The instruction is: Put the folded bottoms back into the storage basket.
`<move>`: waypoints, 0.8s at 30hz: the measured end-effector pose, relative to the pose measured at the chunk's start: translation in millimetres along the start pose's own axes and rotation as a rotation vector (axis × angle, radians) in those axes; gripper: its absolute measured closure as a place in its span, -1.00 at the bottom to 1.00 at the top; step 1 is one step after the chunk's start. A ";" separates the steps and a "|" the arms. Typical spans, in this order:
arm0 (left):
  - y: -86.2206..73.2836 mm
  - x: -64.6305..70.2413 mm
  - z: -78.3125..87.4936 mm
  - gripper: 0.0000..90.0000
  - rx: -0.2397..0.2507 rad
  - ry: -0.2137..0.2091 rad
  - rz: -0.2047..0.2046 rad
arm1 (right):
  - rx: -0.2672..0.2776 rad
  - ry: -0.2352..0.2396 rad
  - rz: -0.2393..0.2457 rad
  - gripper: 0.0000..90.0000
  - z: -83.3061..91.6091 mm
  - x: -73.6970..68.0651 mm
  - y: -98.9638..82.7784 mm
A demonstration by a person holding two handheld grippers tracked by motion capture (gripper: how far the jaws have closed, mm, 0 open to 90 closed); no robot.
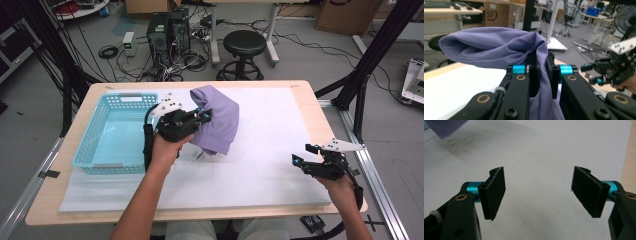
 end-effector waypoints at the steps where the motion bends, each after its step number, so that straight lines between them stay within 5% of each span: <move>1: 3.2 -3.0 3.1 0.87 0.005 0.002 0.001 | -0.003 0.001 0.001 -0.38 -0.1 -0.1 -0.1; 15: 43.1 -51.4 44.7 0.87 -0.013 0.084 -0.050 | -0.002 0.000 0.003 -0.38 -0.7 -1.0 0.4; 24: 59.4 -82.5 81.5 0.87 0.012 0.116 -0.034 | -0.005 0.002 0.004 -0.38 -2.4 -2.4 0.7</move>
Point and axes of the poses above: each handheld gripper's, and its own axes: z roughly backward along the jaws, y roughly out of its top, x roughly to its right, the point moved 4 cm from there along -z, roughly forward along the jaws, and after that the axes turned 13 degrees about y, right-handed, at the moved point
